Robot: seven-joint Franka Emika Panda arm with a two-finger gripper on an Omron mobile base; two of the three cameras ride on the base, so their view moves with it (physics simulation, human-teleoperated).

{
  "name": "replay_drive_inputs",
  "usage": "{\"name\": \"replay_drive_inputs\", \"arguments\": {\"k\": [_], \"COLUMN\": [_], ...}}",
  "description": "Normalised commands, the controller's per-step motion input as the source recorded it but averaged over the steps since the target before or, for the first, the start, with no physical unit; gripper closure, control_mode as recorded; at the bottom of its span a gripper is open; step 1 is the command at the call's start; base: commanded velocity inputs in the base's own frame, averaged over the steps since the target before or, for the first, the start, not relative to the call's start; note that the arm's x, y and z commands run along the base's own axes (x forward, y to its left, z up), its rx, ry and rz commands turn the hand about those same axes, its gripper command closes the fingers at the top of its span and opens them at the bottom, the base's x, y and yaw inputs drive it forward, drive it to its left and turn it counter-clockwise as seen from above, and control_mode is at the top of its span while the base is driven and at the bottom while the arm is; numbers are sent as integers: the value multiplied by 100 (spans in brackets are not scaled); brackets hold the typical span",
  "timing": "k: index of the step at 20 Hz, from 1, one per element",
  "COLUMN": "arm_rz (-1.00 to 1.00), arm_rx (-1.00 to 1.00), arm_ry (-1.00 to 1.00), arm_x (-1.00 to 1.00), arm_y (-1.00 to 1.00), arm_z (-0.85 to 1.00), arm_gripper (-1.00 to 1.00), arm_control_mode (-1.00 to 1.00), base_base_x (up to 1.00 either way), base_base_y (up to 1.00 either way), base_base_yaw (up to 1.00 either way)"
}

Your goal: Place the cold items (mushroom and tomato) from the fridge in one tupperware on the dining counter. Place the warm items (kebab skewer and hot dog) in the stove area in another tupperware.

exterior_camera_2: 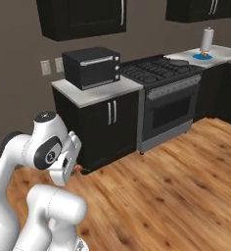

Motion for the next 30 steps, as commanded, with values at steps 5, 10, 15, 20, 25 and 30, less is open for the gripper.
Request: {"name": "replay_drive_inputs", "arguments": {"k": [5, 10, 15, 20, 25, 30], "arm_rz": [0, 0, 0, 0, 0, 0], "arm_rx": [0, 0, 0, 0, 0, 0], "arm_ry": [0, 0, 0, 0, 0, 0], "arm_x": [0, 0, 0, 0, 0, 0], "arm_y": [0, 0, 0, 0, 0, 0], "arm_z": [0, 0, 0, 0, 0, 0], "arm_gripper": [100, 100, 100, 100, 100, 100], "arm_control_mode": [100, 100, 100, 100, 100, 100], "base_base_x": [-39, -43, -72, -79, -100, -100], "base_base_y": [23, 3, 0, 0, 0, 0], "base_base_yaw": [-30, -38, -54, -56, -44, -36]}}
